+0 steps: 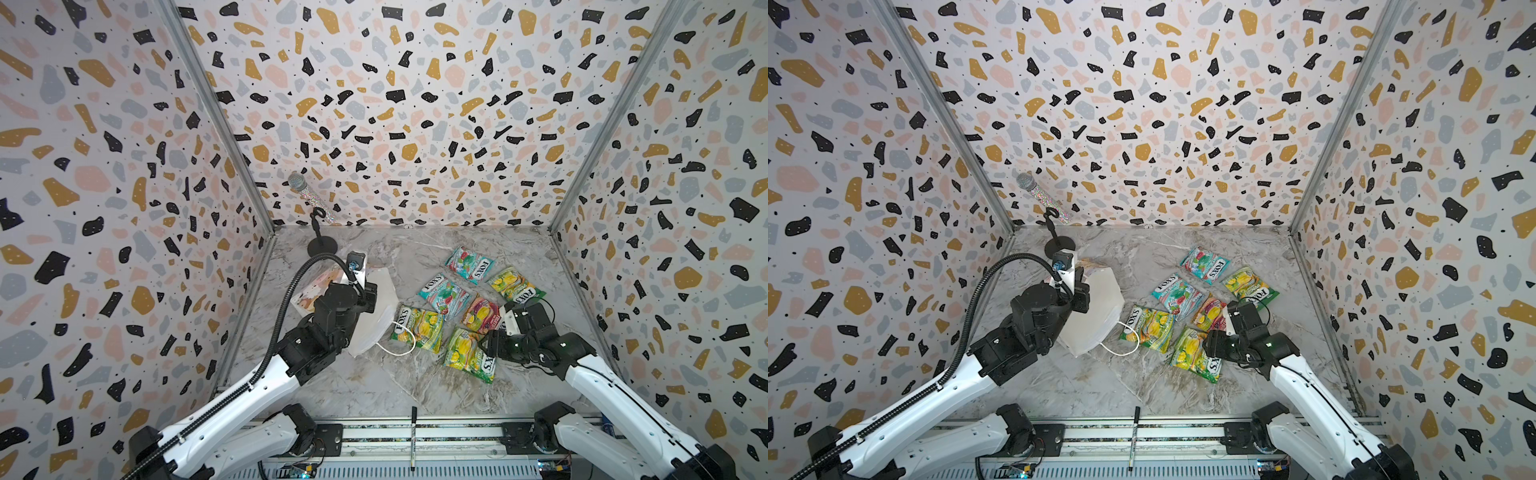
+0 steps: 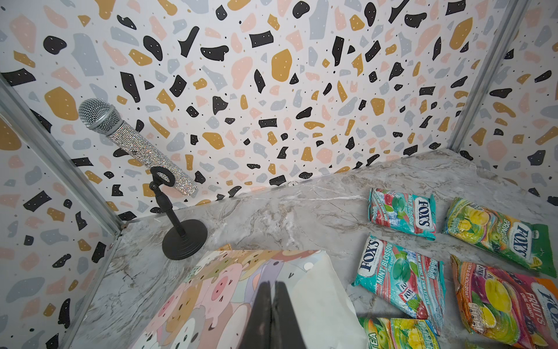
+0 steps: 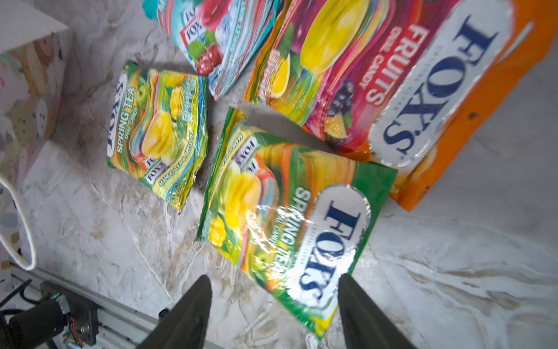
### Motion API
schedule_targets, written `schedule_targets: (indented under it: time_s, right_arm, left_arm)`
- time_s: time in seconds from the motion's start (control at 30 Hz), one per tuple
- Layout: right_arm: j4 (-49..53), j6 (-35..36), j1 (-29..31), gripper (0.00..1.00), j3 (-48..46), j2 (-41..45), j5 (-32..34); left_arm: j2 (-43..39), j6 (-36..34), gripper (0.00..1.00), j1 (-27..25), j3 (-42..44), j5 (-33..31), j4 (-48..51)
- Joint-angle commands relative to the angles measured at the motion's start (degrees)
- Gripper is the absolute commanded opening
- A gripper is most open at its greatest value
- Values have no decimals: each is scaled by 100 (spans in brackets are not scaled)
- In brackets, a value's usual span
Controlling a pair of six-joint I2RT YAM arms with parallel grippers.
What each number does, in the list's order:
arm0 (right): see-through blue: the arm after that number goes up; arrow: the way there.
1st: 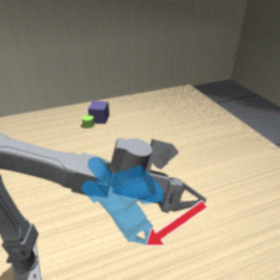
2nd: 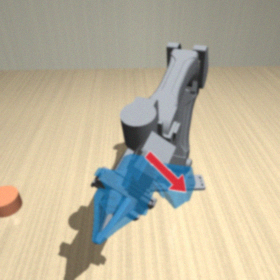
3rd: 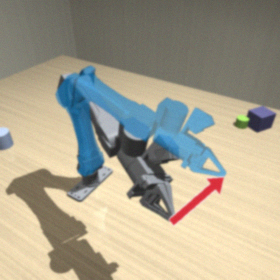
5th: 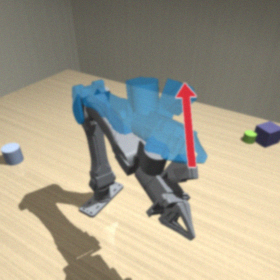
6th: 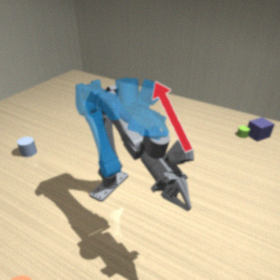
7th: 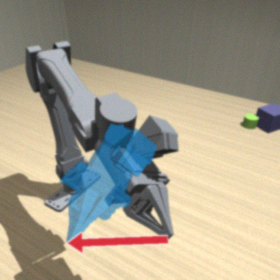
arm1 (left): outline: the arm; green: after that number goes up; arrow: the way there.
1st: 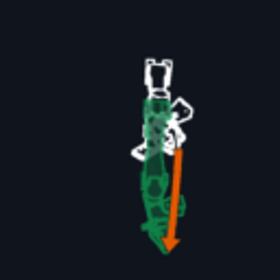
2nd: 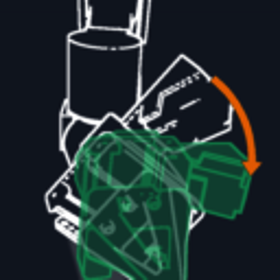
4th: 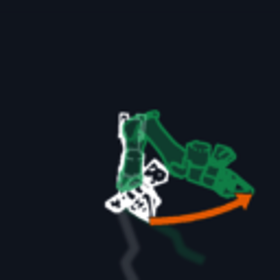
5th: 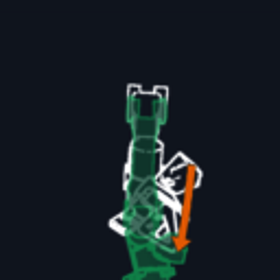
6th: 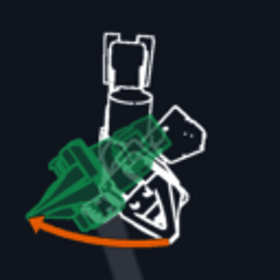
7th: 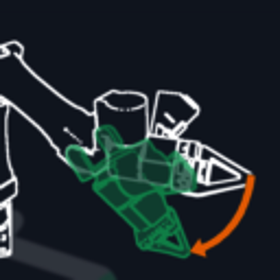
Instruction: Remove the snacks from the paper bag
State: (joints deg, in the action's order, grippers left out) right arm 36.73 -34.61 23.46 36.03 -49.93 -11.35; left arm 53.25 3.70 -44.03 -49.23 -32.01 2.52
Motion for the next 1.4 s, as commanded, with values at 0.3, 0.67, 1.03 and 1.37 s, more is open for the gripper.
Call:
schedule_targets:
  time_s: [0.3, 0.67, 1.03, 1.37]
  right_arm:
    - [-1289, 41, 164, 70, -47, 206, -1000]
    - [-3461, -351, 1698, 64, 203, -1371, -1920]
    - [-4568, -686, 2325, 61, 469, -2615, -2196]
    - [-5016, -838, 2347, 18, 602, -3187, -2119]
  left_arm:
    - [-124, -21, 0, 27, 1, 37, -252]
    - [-132, -25, 0, 27, 1, 67, -254]
    - [-128, -16, 0, 26, 1, 63, -252]
    - [-129, -28, 0, 31, -1, 72, -261]
